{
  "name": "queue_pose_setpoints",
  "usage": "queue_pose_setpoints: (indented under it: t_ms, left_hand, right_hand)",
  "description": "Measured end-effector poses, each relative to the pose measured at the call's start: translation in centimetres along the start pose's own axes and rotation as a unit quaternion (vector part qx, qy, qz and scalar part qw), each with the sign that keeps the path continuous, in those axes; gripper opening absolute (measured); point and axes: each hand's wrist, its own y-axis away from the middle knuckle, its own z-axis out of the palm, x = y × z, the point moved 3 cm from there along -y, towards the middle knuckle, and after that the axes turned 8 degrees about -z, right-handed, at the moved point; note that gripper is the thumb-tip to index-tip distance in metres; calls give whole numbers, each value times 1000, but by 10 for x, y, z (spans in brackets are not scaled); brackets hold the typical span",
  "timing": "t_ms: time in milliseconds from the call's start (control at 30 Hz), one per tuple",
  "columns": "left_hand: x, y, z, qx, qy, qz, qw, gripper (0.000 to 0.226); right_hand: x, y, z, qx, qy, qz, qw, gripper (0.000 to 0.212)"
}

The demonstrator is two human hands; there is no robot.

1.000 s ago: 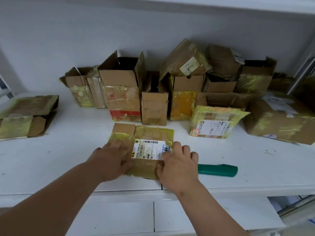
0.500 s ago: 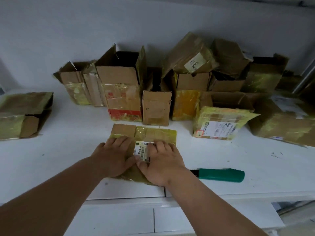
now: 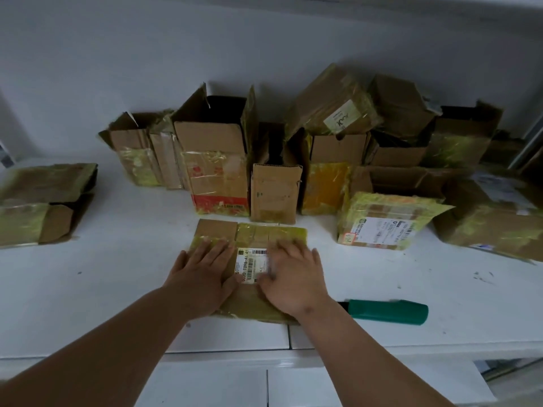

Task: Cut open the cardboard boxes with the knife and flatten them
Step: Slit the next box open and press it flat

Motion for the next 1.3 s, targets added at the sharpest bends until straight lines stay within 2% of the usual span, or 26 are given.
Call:
queue_pose_setpoints:
  t_ms: [67, 100, 167, 233, 333, 367, 433, 467, 567, 600, 700, 767, 833, 900, 1000, 1067, 1133, 1167, 1200, 1300]
  left_hand:
    - [-2, 1, 0, 4, -3, 12, 1000, 122]
    - [-4, 2, 1, 7, -5, 17, 1000, 126]
    - [-6, 3, 1, 13, -12, 33, 999, 124]
    - [-9, 7, -1, 15, -22, 51, 998, 119]
    - [-18, 15, -3, 31, -19, 55, 998, 105]
    - [-22, 17, -4, 37, -17, 57, 998, 98]
    - [-32, 23, -7, 47, -13, 50, 998, 88]
    - [-37, 27, -8, 50, -12, 41, 998, 86]
    - [-56, 37, -10, 63, -5, -16, 998, 79]
    - [-63, 41, -10, 62, 3, -39, 997, 73]
    - [-80, 54, -14, 67, 36, -103, 992, 52]
    - [-90, 66, -17, 89, 70, -148, 982, 54]
    - [-98, 80, -22, 127, 141, -205, 960, 61]
    - [-109, 96, -31, 187, 214, -270, 920, 71]
    - [-133, 114, -43, 246, 313, -343, 851, 83]
    - [-151, 117, -47, 224, 483, -326, 781, 84]
    - [-167, 117, -51, 166, 627, -281, 707, 83]
    - [-177, 117, -54, 151, 643, -272, 700, 85]
    - [-188, 117, -58, 154, 635, -269, 707, 84]
    - [-224, 116, -72, 205, 581, -254, 745, 74]
  right_hand:
    - [7, 5, -9, 53, -33, 60, 996, 58]
    - [9, 7, -11, 47, -59, 87, 993, 57]
    - [9, 8, -10, 19, -123, 115, 986, 57]
    - [9, 4, -12, 46, -202, 126, 970, 54]
    - [12, 1, -19, 149, -343, 175, 911, 57]
    - [16, -1, -17, 166, -389, 199, 884, 64]
    - [18, -1, -14, 154, -459, 239, 842, 73]
    - [15, -1, -13, 130, -478, 243, 834, 69]
    - [-4, 3, -13, 54, -493, 205, 844, 31]
    - [-10, 4, -10, 35, -496, 193, 846, 26]
    - [-25, 5, -5, 18, -531, 148, 834, 26]
    - [-38, 6, -4, 39, -549, 117, 827, 27]
    - [-51, 4, 0, 69, -531, 84, 840, 25]
    - [-67, 0, 8, 95, -530, 55, 841, 23]
    - [-95, -9, 17, 110, -566, 52, 815, 21]
    - [-116, -17, 23, 110, -616, 58, 778, 19]
    - [-138, -27, 30, 105, -638, 55, 761, 17]
    - [-150, -34, 34, 101, -636, 53, 763, 16]
    - [-161, -40, 37, 98, -631, 49, 768, 16]
    - [-198, -57, 46, 86, -618, 38, 780, 17]
